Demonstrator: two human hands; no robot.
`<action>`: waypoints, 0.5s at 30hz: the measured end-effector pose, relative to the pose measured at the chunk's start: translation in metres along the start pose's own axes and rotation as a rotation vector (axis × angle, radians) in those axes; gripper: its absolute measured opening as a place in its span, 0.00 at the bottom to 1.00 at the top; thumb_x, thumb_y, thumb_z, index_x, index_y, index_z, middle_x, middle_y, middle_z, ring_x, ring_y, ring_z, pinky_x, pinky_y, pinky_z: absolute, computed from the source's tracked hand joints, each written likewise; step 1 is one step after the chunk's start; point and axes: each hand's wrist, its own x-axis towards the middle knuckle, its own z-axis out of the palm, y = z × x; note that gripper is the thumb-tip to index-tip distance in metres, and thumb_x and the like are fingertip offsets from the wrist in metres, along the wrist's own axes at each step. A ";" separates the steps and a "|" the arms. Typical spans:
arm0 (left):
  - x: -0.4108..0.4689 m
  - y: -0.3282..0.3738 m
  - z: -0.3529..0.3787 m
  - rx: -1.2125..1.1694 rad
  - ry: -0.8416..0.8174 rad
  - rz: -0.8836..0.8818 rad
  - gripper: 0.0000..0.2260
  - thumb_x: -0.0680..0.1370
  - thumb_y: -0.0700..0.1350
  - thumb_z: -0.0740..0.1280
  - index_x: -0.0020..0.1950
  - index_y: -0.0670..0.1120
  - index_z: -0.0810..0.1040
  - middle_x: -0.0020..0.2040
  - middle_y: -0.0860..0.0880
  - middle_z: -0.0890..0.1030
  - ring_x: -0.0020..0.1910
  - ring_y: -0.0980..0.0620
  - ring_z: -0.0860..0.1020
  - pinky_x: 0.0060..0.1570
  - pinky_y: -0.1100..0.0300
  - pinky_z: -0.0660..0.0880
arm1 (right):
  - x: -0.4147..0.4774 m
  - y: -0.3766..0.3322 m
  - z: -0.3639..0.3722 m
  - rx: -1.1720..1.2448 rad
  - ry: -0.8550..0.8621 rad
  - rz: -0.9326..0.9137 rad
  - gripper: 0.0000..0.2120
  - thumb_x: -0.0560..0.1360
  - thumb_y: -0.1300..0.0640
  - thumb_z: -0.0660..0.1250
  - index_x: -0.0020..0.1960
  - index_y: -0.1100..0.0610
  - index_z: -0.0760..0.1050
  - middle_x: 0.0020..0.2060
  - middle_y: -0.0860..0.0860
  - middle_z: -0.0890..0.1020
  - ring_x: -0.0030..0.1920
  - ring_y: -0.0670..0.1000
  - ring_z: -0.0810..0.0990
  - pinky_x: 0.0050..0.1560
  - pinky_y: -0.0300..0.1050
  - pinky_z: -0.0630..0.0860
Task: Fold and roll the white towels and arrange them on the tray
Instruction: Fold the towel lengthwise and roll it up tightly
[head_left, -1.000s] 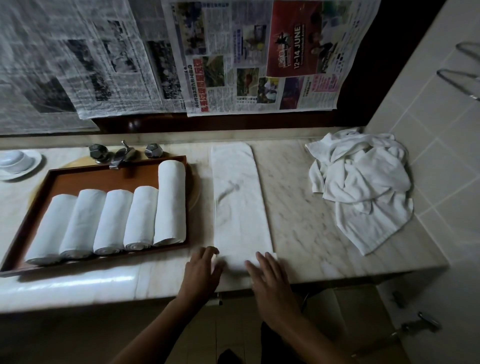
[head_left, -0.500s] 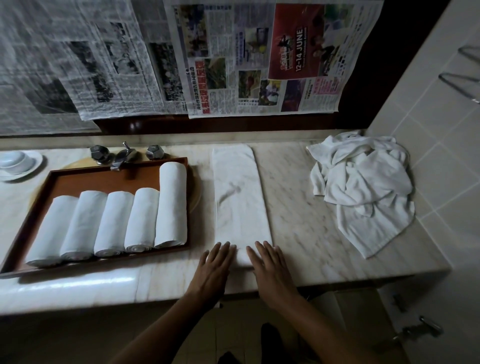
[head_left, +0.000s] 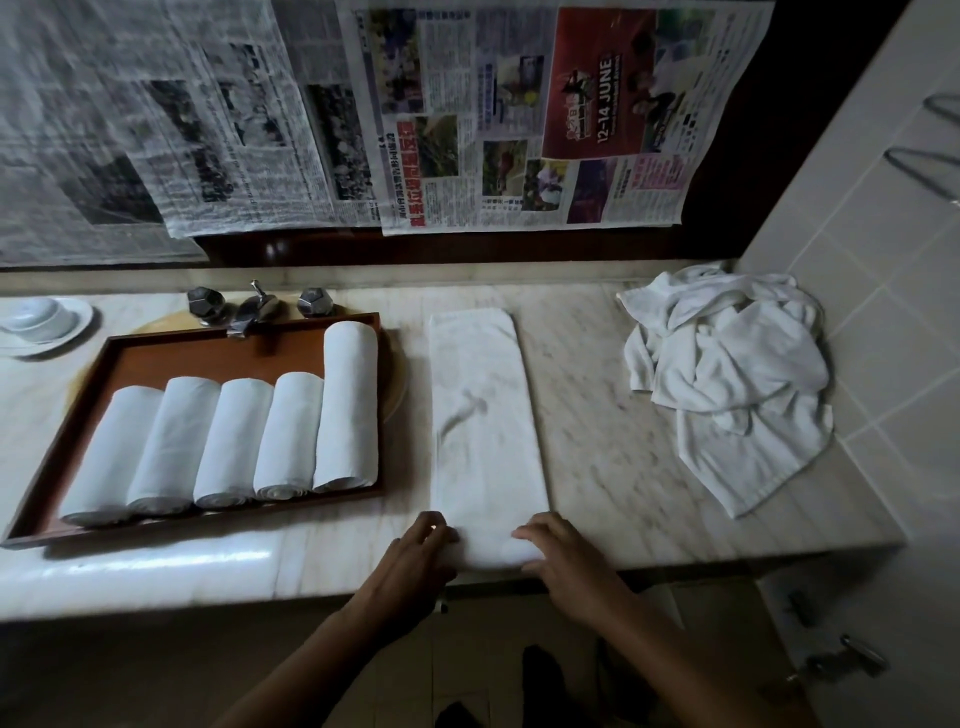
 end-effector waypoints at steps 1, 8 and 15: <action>-0.002 0.000 0.001 -0.039 0.024 -0.015 0.16 0.78 0.48 0.71 0.65 0.51 0.75 0.61 0.55 0.69 0.49 0.50 0.79 0.50 0.55 0.76 | -0.001 0.002 -0.001 0.028 0.007 0.024 0.20 0.79 0.55 0.71 0.70 0.50 0.76 0.66 0.46 0.72 0.65 0.46 0.73 0.67 0.41 0.70; -0.002 0.000 -0.008 -0.216 0.068 -0.156 0.17 0.77 0.49 0.75 0.65 0.54 0.77 0.56 0.58 0.75 0.48 0.65 0.76 0.47 0.71 0.71 | -0.001 0.001 -0.015 0.234 0.005 0.210 0.17 0.78 0.47 0.72 0.64 0.38 0.73 0.60 0.42 0.76 0.59 0.40 0.74 0.55 0.28 0.68; 0.006 -0.002 -0.013 -0.328 0.089 -0.292 0.09 0.78 0.52 0.74 0.56 0.54 0.79 0.53 0.54 0.79 0.44 0.61 0.79 0.42 0.68 0.74 | 0.005 -0.005 0.004 -0.052 0.308 0.083 0.13 0.75 0.52 0.74 0.59 0.51 0.83 0.61 0.50 0.81 0.63 0.52 0.75 0.63 0.50 0.76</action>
